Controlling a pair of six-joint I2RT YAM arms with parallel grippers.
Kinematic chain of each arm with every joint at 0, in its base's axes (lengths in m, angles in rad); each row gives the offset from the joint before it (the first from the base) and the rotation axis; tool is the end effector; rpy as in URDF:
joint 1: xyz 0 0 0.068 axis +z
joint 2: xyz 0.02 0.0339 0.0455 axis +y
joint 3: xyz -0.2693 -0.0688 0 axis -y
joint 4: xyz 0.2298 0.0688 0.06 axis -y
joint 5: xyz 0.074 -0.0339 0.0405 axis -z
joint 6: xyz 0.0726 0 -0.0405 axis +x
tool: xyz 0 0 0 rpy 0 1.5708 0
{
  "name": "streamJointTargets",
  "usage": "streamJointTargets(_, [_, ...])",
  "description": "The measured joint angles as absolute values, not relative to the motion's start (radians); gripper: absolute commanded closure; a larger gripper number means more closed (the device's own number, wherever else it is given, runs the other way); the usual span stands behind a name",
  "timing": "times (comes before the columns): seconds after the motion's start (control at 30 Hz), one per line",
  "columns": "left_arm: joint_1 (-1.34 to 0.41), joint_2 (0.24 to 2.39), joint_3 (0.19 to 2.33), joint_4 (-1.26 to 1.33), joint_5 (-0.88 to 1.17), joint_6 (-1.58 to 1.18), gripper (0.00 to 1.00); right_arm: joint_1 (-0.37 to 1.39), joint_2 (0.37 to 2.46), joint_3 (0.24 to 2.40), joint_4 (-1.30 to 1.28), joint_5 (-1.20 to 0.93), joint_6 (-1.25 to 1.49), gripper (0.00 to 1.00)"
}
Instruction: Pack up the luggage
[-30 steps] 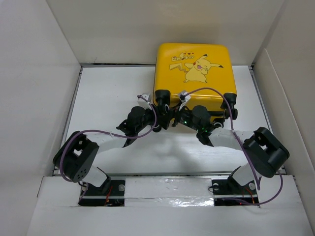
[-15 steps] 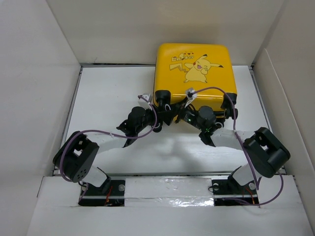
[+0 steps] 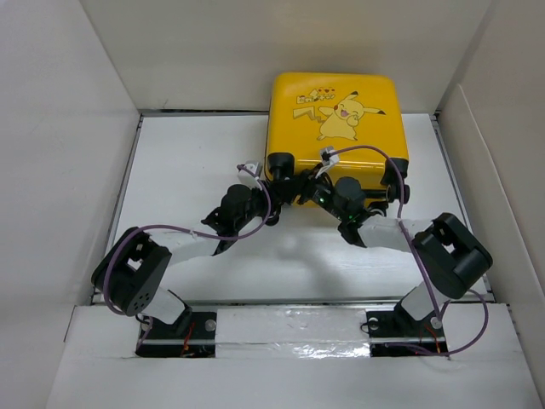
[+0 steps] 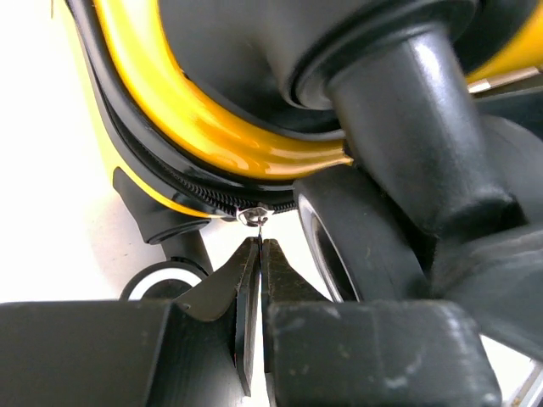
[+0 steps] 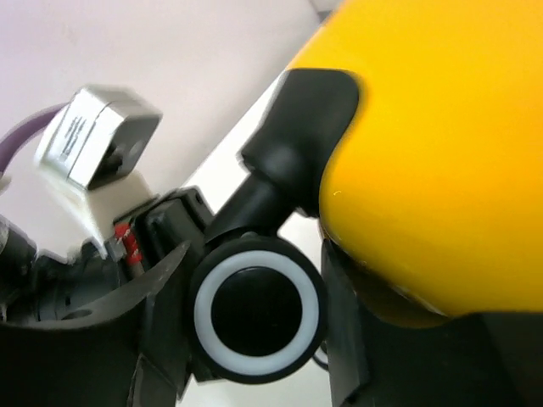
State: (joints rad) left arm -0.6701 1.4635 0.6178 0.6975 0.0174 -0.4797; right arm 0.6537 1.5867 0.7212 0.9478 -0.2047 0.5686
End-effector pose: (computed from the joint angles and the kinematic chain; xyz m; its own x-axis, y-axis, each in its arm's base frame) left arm 0.2606 -0.2081 0.2274 -0.3955 -0.2754 -0.8762 0.5094 0.7280 -0.4587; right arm 0.2796 0.2328 0.2586 -0.3522 0.3943 -0.8488 -0.6724 0.5242 0.5225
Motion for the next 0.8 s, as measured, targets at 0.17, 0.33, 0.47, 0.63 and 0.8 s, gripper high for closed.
streamJointTargets(0.17, [-0.670,1.464,0.618,0.698,0.023,-0.479,1.00,0.657,1.575,0.725,0.916,-0.167,0.572,1.00])
streamJointTargets(0.33, [-0.672,1.463,0.618,0.706,0.060,-0.476,1.00,0.658,1.496,0.690,0.839,-0.151,0.548,1.00])
streamJointTargets(0.47, [-0.688,1.462,0.618,0.706,0.109,-0.471,1.00,0.648,1.365,0.628,0.736,-0.145,0.492,1.00])
streamJointTargets(0.63, [-0.711,1.456,0.617,0.688,0.134,-0.450,1.00,0.616,1.185,0.559,0.588,-0.162,0.417,1.00])
streamJointTargets(0.8, [-0.747,1.422,0.617,0.647,0.123,-0.435,1.00,0.608,1.023,0.533,0.405,-0.170,0.340,1.00])
